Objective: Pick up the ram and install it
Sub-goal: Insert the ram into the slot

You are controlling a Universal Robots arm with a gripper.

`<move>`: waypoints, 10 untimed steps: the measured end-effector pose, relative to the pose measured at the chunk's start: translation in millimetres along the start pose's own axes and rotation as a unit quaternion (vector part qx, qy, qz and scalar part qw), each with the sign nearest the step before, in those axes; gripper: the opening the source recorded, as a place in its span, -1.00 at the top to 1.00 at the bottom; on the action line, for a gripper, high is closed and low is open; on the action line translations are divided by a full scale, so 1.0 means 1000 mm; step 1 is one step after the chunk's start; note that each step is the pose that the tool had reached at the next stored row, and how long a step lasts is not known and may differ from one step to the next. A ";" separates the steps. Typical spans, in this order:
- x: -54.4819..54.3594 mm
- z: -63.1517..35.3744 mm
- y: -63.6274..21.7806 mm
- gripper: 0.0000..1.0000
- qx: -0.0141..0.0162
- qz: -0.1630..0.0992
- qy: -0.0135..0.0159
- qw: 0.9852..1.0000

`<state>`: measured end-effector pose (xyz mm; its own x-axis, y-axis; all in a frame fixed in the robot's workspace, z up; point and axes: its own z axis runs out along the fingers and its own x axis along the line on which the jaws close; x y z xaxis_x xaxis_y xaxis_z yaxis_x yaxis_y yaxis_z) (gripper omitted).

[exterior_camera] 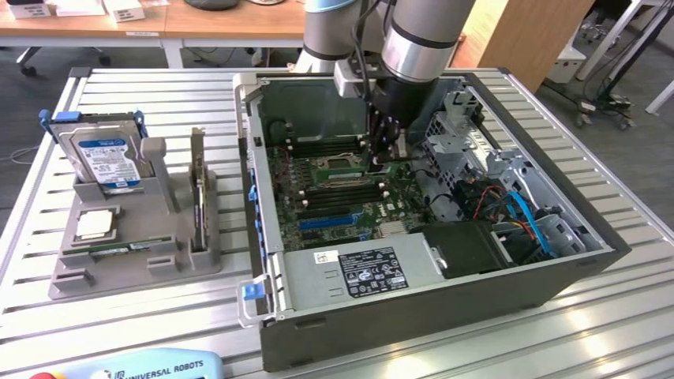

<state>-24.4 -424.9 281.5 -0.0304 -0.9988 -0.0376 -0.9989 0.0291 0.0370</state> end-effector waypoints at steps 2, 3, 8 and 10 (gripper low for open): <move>0.000 0.0017 0.0000 0.77 0.000 0.000 0.000 1.000; 0.000 0.0024 -0.0001 0.77 0.000 0.000 0.000 1.000; 0.000 0.0057 -0.0002 0.77 0.000 0.000 0.000 1.000; 0.000 0.0068 -0.0002 0.77 0.000 0.000 0.000 1.000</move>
<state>-24.5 -424.9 274.6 -0.0304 -0.9988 -0.0376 -0.9989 0.0290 0.0370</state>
